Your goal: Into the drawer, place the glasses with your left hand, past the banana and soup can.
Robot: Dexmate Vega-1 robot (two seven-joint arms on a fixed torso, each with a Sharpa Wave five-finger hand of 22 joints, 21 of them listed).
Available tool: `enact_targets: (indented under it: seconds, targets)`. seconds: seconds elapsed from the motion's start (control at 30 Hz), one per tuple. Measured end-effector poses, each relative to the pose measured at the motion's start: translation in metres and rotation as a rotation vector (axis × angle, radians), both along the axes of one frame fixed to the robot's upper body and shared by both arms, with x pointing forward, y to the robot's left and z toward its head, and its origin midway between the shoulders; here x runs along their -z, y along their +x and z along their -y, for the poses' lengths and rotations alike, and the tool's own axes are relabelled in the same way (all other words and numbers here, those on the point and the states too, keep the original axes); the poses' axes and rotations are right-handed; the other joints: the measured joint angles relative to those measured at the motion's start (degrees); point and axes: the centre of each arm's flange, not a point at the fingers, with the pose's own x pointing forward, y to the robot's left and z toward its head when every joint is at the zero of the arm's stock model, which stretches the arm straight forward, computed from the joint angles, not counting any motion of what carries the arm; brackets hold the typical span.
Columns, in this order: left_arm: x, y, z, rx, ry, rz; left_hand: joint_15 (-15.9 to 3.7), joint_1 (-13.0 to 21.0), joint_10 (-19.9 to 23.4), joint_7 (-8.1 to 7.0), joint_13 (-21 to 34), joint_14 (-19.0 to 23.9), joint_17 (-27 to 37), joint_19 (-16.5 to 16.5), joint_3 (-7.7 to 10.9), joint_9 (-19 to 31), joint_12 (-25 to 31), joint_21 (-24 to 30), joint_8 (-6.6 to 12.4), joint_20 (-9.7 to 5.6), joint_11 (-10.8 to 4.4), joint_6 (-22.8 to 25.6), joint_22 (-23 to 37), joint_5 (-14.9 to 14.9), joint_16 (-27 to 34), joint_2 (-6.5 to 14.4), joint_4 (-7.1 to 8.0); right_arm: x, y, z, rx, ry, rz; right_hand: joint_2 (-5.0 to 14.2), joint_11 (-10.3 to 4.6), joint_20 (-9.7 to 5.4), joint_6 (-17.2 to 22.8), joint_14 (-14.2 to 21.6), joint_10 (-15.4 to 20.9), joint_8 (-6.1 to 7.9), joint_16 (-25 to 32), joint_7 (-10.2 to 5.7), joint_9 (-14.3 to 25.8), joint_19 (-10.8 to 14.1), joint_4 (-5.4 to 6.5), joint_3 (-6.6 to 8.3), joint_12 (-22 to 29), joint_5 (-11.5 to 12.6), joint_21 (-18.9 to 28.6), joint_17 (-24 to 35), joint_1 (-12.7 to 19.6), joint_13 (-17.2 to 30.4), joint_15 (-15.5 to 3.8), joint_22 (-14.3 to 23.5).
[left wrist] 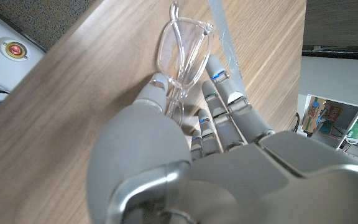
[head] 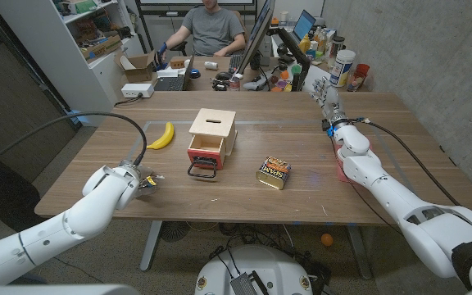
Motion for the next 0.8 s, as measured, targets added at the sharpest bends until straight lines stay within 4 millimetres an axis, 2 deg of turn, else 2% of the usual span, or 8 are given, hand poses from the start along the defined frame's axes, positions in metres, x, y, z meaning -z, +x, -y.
enact_targets:
  seconds: [0.13, 0.23, 0.27, 0.37, 0.53, 0.63, 0.73, 0.8]
  targets:
    - [0.001, 0.000, 0.002, 0.030, -0.008, 0.024, -0.52, 0.93, 5.21, 1.45, -0.66, 3.60, -0.08, 0.16, 0.19, -0.07, 0.14, 0.02, 1.82, -0.20, 0.09, 5.93, 0.00, -0.06, -1.39, 0.48, 0.19, 0.000, 0.000, 0.000, 0.002, -0.002, 0.002, 0.00, 0.00, 0.00, 0.00, 0.00, 0.00, 0.00, 0.00, 0.00, 0.00, 0.00, 0.00, 0.00, 0.00, 0.00, 0.00, 0.00, 0.00, 0.00, 0.00, 0.00]
    - [0.006, -0.003, 0.001, 0.030, -0.002, 0.013, -0.85, 2.30, 10.85, 2.91, -0.77, 4.75, -0.07, -0.65, 0.99, -0.13, -1.13, 0.02, 3.52, -0.06, -0.77, 14.22, 0.00, -0.49, -2.65, 0.96, 0.13, -0.001, -0.001, 0.000, 0.004, -0.004, 0.003, 0.00, 0.00, 0.00, 0.00, 0.00, 0.00, 0.00, 0.00, 0.00, 0.00, 0.00, 0.00, 0.00, 0.00, 0.00, 0.00, 0.00, 0.00, 0.00, 0.00, 0.00]
    - [0.008, -0.004, 0.001, 0.031, 0.002, 0.008, -0.94, 2.74, 12.82, 2.53, -0.77, 5.04, -0.03, -0.85, 1.33, -0.14, -1.51, 0.02, 3.67, 0.14, -1.28, 15.99, 0.00, -0.50, -2.81, 1.40, 0.04, -0.001, -0.001, 0.000, 0.005, -0.004, 0.004, 0.00, 0.00, 0.00, 0.00, -0.01, 0.00, 0.00, 0.00, 0.00, 0.00, 0.00, 0.00, 0.00, 0.00, 0.00, 0.00, 0.00, 0.00, 0.00, 0.00, 0.00]
    - [-0.001, -0.002, 0.005, 0.086, -0.030, 0.100, -1.07, 3.41, 15.90, 2.17, -1.01, 6.00, 0.09, -1.23, 1.69, -0.13, -1.73, 0.01, 5.73, 0.13, -1.44, 18.62, 0.00, -0.50, -2.82, 2.07, 0.09, -0.001, -0.002, 0.000, 0.005, -0.007, 0.008, 0.00, 0.00, -0.01, 0.00, -0.01, 0.00, 0.00, 0.00, 0.00, 0.00, 0.01, 0.00, 0.00, 0.00, 0.00, 0.00, 0.00, 0.00, 0.00, 0.00, 0.00]
    - [0.003, -0.007, 0.005, 0.123, -0.045, 0.126, -2.12, 3.55, 24.39, 2.16, -1.14, 11.12, 0.09, -0.53, 1.93, -0.13, -1.97, 0.01, 6.28, -0.07, -1.84, 27.02, -0.15, -0.50, -2.58, 2.20, 0.32, -0.002, -0.003, -0.001, 0.009, -0.012, 0.014, 0.00, -0.14, -0.41, 0.31, -0.01, 0.14, 0.00, 0.00, -0.31, 0.00, 0.41, 0.00, 0.00, 0.00, 0.00, 0.00, 0.00, 0.00, 0.00, 0.00, 0.00]
    - [0.003, -0.008, 0.005, 0.138, -0.056, 0.140, -3.43, 3.55, 31.14, 1.77, -1.14, 16.42, 0.08, 1.68, 2.25, -0.09, -1.81, 0.78, 6.28, -0.40, -2.18, 33.67, -0.15, -0.50, -2.02, 2.20, 0.64, -0.003, -0.004, -0.001, 0.011, -0.014, 0.016, 0.00, -0.21, -0.41, 0.31, 0.24, 0.20, 0.00, 0.00, -0.31, 0.00, 0.42, 0.00, 0.00, 0.00, 0.00, 0.00, 0.00, 0.00, 0.00, -0.21, 0.00]
    - [0.003, -0.010, 0.005, 0.154, -0.068, 0.155, -5.40, 3.51, 39.18, 0.05, -1.15, 22.97, 0.03, 5.36, 2.43, 0.09, -1.48, 2.56, 6.28, -1.40, -3.51, 42.22, -0.01, -0.70, -1.56, 2.19, 0.62, -0.004, -0.005, -0.002, 0.012, -0.017, 0.020, 0.00, -0.21, -0.41, 0.31, 0.62, 0.20, 0.00, 0.00, -0.31, 0.00, 0.42, 0.00, 0.00, 0.00, 0.00, 0.00, 0.00, 0.00, 0.00, 0.00, 0.01]
    - [0.003, -0.010, 0.005, 0.158, -0.072, 0.158, -6.69, 3.51, 43.58, -0.54, -1.07, 26.95, 0.04, 8.06, 2.84, 0.09, -1.48, 3.99, 6.28, -2.19, -3.48, 46.12, 0.01, -0.91, -1.22, 2.19, 0.39, -0.004, -0.006, -0.002, 0.013, -0.018, 0.022, 0.00, -0.21, -0.41, 0.31, 0.62, 0.20, 0.00, 0.00, -0.31, 0.00, 0.41, -0.10, 0.10, 0.00, 0.00, 0.00, 0.00, 0.00, 0.00, 0.00, 0.01]
